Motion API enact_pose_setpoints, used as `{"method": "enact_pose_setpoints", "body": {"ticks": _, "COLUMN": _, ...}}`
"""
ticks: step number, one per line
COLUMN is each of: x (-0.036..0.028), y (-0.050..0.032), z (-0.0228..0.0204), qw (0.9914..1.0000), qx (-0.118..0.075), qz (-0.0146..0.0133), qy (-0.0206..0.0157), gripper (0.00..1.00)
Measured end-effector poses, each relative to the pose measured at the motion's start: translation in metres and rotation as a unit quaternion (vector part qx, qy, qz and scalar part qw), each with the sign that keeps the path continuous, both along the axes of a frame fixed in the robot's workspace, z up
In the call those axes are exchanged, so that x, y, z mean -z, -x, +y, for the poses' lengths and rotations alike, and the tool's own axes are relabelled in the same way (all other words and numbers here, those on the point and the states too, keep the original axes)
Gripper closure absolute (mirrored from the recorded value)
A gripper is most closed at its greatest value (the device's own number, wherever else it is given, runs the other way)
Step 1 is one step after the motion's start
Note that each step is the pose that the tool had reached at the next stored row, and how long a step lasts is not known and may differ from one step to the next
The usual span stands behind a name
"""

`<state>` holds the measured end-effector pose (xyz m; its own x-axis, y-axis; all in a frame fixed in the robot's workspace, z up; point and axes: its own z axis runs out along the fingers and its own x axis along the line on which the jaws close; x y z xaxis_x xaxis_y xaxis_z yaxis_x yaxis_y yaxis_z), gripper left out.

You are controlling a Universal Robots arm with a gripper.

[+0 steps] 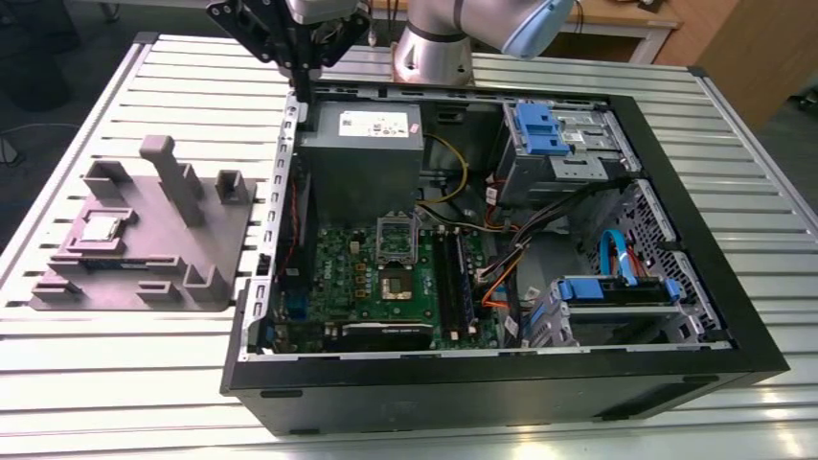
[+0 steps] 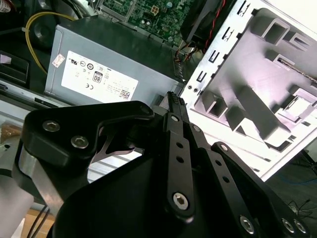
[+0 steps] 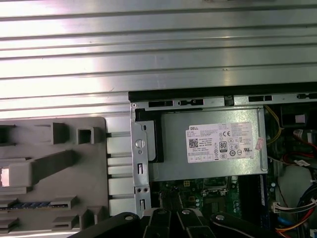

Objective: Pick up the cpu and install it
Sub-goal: 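Reach for the cpu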

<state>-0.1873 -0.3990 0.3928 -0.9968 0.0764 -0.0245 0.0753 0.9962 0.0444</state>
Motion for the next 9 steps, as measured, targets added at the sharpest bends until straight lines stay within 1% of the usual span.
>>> {"method": "enact_pose_setpoints", "body": {"ticks": 4, "x": 0.0, "y": 0.0, "z": 0.0, "qw": 1.0, "qx": 0.0, "qz": 0.0001, "qy": 0.0, "gripper": 0.89}}
{"method": "enact_pose_setpoints", "body": {"ticks": 5, "x": 0.0001, "y": 0.0034, "z": 0.0001, "qw": 1.0, "qx": 0.0, "qz": 0.0001, "qy": 0.0, "gripper": 0.89}}
{"method": "enact_pose_setpoints", "body": {"ticks": 6, "x": 0.0001, "y": 0.005, "z": 0.0001, "qw": 1.0, "qx": 0.0, "qz": 0.0001, "qy": 0.0, "gripper": 0.89}}
{"method": "enact_pose_setpoints", "body": {"ticks": 9, "x": 0.0001, "y": 0.0056, "z": 0.0001, "qw": 1.0, "qx": 0.0, "qz": 0.0001, "qy": 0.0, "gripper": 0.89}}
